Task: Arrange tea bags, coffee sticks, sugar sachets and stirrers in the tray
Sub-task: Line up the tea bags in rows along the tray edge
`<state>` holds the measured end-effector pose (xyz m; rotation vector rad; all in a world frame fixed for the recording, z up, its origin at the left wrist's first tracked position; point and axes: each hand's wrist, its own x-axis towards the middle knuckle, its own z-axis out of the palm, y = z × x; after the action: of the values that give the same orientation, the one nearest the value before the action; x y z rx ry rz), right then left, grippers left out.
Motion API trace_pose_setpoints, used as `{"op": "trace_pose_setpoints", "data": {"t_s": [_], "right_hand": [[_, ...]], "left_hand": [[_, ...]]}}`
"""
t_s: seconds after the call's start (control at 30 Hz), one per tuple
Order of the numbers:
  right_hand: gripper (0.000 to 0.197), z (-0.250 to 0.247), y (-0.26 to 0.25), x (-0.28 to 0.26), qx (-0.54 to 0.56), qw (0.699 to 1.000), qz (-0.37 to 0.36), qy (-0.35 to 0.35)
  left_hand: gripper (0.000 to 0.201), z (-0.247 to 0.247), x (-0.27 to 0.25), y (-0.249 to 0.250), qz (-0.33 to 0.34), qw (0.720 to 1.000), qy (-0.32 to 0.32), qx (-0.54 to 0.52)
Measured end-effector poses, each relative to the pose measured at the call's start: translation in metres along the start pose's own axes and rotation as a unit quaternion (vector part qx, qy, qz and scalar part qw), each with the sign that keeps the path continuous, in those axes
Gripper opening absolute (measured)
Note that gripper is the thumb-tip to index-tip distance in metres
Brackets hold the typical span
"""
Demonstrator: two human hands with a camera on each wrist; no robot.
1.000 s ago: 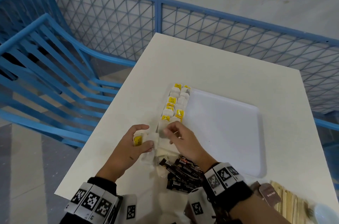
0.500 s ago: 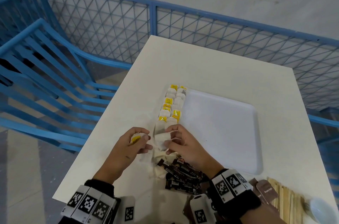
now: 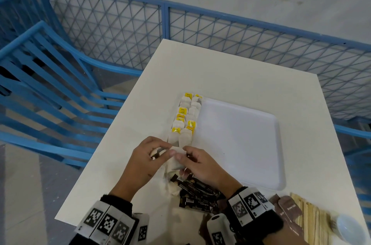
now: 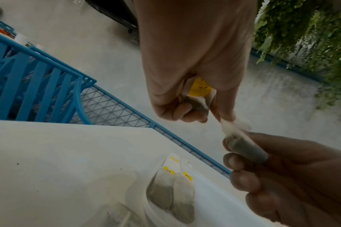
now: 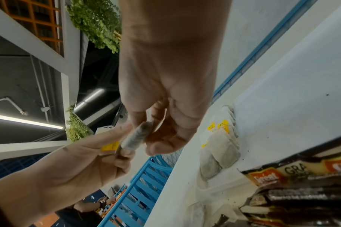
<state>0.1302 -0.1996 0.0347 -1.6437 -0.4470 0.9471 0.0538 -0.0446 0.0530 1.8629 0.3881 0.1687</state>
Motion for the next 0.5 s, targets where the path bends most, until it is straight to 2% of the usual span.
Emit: {"op": "trace_pose_setpoints", "data": {"t_s": [0.07, 0.2, 0.3, 0.5], "right_hand": [[0.01, 0.0, 0.002, -0.001, -0.031, 0.999, -0.01, -0.006], [0.028, -0.002, 0.005, 0.001, -0.036, 0.998, -0.04, -0.008], [0.01, -0.001, 0.009, 0.005, -0.031, 0.999, -0.041, 0.012], [0.001, -0.011, 0.023, 0.014, -0.007, 0.995, 0.007, 0.097]], "left_hand": [[0.014, 0.001, 0.0, -0.001, -0.005, 1.0, 0.01, -0.009], [0.008, 0.001, 0.001, 0.0, -0.03, 0.999, -0.002, -0.038], [0.01, 0.001, 0.003, -0.002, -0.047, 0.997, 0.005, -0.06], [0.013, -0.003, 0.004, -0.012, -0.118, 0.992, -0.021, -0.041]]}}
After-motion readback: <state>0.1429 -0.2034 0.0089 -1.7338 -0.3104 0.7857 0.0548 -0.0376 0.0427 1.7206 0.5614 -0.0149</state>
